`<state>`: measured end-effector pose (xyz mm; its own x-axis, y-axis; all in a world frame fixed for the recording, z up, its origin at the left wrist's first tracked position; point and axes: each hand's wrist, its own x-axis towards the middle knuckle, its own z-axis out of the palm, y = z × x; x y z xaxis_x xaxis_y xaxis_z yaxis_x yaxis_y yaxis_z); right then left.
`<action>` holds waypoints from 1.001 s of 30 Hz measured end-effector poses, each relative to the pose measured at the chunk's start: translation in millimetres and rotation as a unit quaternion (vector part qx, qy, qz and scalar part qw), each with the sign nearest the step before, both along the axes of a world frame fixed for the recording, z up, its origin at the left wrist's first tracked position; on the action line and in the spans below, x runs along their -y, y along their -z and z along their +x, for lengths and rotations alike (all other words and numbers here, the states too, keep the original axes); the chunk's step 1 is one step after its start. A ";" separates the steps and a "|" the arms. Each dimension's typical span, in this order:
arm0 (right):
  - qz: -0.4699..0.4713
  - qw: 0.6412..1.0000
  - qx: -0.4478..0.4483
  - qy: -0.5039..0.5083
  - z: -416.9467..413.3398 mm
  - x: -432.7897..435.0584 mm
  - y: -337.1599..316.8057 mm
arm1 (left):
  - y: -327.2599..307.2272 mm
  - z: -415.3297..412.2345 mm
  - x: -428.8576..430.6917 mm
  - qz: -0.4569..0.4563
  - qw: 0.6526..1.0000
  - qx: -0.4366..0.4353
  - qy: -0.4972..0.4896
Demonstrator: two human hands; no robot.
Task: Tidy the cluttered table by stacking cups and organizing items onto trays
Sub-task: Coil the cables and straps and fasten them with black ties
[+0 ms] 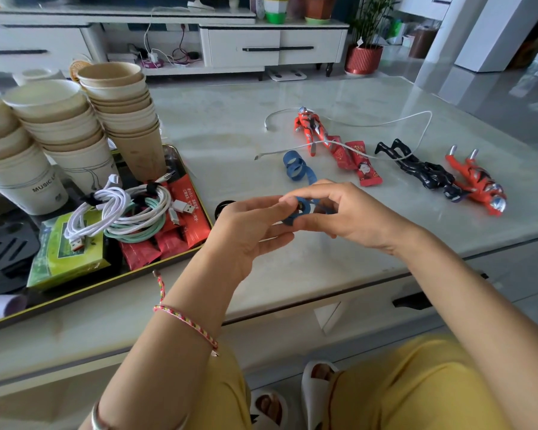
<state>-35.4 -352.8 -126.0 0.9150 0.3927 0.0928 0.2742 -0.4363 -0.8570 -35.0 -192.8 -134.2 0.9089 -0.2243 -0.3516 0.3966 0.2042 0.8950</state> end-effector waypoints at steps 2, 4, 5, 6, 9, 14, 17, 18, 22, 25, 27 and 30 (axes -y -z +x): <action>0.001 0.999 0.026 0.022 0.9 -1.5 2.3 | -0.5 0.5 -0.1 -0.005 1.000 0.002 -0.024; -0.011 0.996 0.059 0.059 2.5 -3.4 5.1 | -0.7 1.5 1.4 -0.027 0.998 -0.012 -0.060; -0.022 0.994 0.077 0.079 3.1 -4.3 6.2 | -0.9 1.7 2.2 -0.045 0.996 -0.020 -0.078; -0.031 0.990 0.096 0.100 3.1 -5.8 7.0 | -1.2 1.6 2.9 -0.065 0.993 -0.028 -0.092; -0.038 0.974 0.158 0.157 0.7 -13.5 9.3 | -3.5 1.1 3.2 -0.135 0.982 -0.051 -0.122; -0.061 0.967 0.193 0.155 -2.8 -27.2 17.8 | -5.4 0.1 5.1 -0.181 0.968 -0.081 -0.153; -0.052 0.967 0.182 0.171 -0.8 -23.0 17.1 | -5.5 -0.7 6.1 -0.183 0.971 -0.096 -0.122; -0.054 0.970 0.172 0.165 0.0 -20.2 15.9 | -5.5 -1.2 5.8 -0.174 0.974 -0.099 -0.101; -0.075 0.988 0.121 0.066 2.4 -10.6 11.1 | -6.0 0.1 2.3 -0.101 0.988 -0.111 -0.042; -0.080 0.993 0.086 0.018 2.2 -4.0 9.5 | -3.1 2.2 -0.1 -0.029 0.995 -0.085 -0.036; -0.100 0.992 0.076 -0.005 2.0 -1.4 9.8 | -0.4 2.5 -1.2 0.001 0.998 -0.047 -0.029; -0.092 0.992 0.088 0.006 1.1 -2.9 10.1 | 0.5 2.5 -0.7 -0.006 0.998 -0.017 -0.058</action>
<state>-34.3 -349.8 -136.1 0.8954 0.4074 0.1797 0.4068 -0.5843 -0.7022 -32.5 -192.1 -134.7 0.9166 -0.1234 -0.3802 0.3996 0.2608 0.8788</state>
